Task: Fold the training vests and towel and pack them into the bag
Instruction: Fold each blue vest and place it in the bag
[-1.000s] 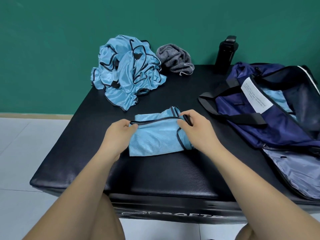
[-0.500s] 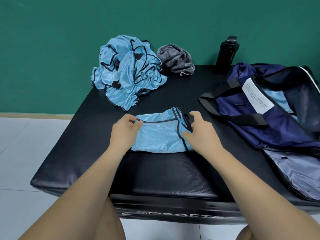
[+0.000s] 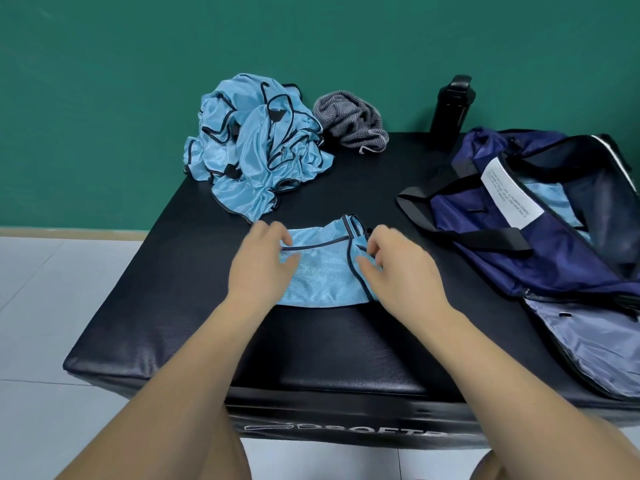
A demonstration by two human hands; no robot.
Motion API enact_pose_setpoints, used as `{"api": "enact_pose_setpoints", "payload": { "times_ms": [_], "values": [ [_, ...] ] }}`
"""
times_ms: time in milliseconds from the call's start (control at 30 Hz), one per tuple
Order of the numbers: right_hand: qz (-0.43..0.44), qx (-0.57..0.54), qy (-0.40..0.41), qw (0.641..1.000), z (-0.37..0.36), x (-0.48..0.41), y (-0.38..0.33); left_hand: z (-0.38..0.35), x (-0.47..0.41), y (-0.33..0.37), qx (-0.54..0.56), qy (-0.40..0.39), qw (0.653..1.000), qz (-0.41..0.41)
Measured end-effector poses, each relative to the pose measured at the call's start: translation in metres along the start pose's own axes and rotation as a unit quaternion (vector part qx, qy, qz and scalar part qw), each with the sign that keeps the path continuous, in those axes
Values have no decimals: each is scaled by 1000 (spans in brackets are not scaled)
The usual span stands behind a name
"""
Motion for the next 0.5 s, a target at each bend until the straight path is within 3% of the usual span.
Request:
{"api": "enact_pose_setpoints", "payload": {
  "times_ms": [100, 200, 333, 500],
  "values": [
    [-10, 42, -92, 995, -20, 14, -3, -30, 22, 35, 25, -129, 988, -83],
    [-19, 72, -129, 989, -30, 20, 2, -50, 39, 52, 20, -209, 969, -130],
    [-18, 98, -133, 986, -30, 17, 4, -52, 37, 51, -47, -213, 967, -134],
    [-44, 79, -134, 987, -25, 14, 11, -51, 32, 49, -38, -191, 973, -123]
  ]
}}
Point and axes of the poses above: each hand's wrist, its own x-axis away from the middle knuckle, its own z-axis out of the back of the hand, y = z × x, the point moved 9 cm from there along -x, towards the middle knuckle, and after that the axes turned 7 degrees about -y, right-handed, at the moved point
